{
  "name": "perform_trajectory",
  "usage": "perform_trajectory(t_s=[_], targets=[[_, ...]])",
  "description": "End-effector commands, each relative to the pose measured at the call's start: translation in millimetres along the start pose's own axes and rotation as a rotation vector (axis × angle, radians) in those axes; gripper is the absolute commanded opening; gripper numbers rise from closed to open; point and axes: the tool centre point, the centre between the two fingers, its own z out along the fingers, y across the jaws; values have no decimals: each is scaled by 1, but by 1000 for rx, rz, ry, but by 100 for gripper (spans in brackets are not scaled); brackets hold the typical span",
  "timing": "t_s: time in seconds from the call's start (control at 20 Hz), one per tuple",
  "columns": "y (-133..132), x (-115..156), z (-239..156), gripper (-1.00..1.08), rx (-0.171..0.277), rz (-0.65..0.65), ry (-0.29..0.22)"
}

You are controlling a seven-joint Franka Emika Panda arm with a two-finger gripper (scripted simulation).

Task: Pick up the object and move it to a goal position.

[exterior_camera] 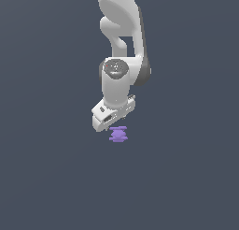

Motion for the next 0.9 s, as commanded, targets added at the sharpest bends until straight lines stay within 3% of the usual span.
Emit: perform_trajectory(t_s=[0.0,0.85], targets=[[0,1,4,100,0,-71,2],[-3,11,27,100,2,-543,20]])
